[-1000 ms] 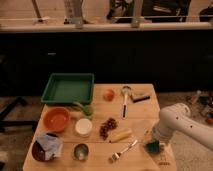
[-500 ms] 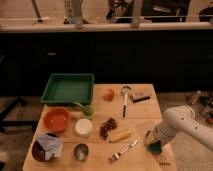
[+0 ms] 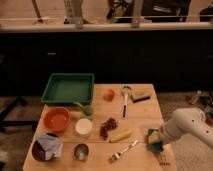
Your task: Place sponge in paper cup
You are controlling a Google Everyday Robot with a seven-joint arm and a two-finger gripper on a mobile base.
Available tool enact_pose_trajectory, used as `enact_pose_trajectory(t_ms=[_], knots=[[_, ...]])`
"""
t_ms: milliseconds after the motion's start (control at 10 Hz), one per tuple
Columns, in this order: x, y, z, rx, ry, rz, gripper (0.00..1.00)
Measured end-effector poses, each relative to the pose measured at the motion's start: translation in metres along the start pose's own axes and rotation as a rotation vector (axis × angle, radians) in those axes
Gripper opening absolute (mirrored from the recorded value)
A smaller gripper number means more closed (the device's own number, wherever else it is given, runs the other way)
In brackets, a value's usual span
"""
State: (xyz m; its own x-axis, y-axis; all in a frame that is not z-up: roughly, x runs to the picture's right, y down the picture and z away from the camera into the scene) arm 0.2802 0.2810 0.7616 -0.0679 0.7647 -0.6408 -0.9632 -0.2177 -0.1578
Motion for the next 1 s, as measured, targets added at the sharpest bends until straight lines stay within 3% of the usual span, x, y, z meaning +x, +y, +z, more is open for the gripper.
enact_pose_trajectory(t_ms=[200, 400, 800, 1000], knots=[[-0.001, 0.003, -0.016, 0.008, -0.04, -0.046, 0.0], [-0.007, 0.012, -0.036, 0.025, -0.076, -0.147, 0.0], [-0.02, 0.033, -0.064, 0.031, -0.1, -0.368, 0.0], [-0.025, 0.045, -0.074, 0.034, -0.103, -0.44, 0.0]])
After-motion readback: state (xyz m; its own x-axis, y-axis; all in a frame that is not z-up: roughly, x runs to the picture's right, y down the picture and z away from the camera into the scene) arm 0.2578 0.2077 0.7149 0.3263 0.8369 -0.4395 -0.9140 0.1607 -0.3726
